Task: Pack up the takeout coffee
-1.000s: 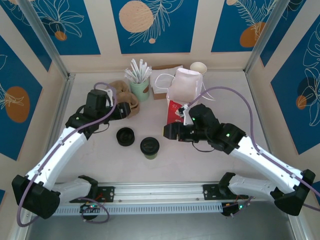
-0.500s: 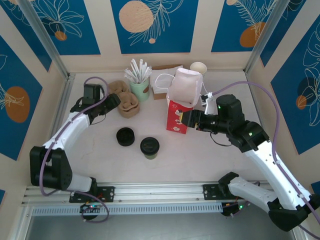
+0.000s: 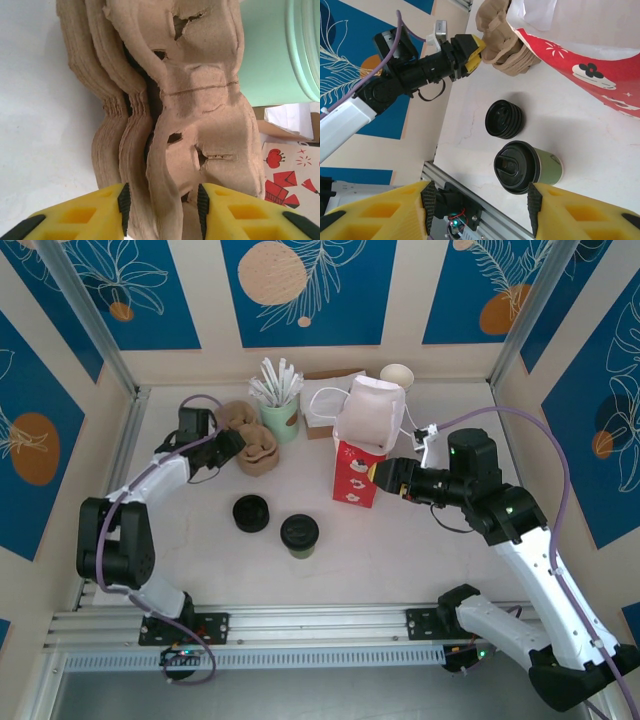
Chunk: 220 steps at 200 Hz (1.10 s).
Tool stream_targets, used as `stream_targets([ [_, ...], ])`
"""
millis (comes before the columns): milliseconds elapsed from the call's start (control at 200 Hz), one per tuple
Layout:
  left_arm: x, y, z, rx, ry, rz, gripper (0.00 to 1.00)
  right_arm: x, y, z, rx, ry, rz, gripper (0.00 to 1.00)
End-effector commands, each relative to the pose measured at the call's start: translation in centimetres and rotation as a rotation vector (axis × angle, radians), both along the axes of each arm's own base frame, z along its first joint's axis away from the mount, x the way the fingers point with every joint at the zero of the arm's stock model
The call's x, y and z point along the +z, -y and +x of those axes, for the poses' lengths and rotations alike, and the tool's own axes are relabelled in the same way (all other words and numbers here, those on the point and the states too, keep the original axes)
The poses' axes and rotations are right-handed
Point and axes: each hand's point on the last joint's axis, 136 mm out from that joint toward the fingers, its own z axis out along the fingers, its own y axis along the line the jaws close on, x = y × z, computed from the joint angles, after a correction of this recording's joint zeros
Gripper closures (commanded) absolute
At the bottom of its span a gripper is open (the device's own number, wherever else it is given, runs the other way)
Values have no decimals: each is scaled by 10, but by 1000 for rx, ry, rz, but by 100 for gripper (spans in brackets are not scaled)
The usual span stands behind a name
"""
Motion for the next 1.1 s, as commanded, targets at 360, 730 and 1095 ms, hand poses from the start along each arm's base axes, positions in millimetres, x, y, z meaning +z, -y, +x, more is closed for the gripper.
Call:
stream_targets([
  [360,19,3,17,27,59,-88,82,-5,2,-5,-8,-55,18,45],
  [730,67,6,10,26,169,-140,88,2,3,-1,-7,-43,17,45],
  [1095,115,-10,-32,49,230,-61,89,17,5,0,20,47,20,45],
])
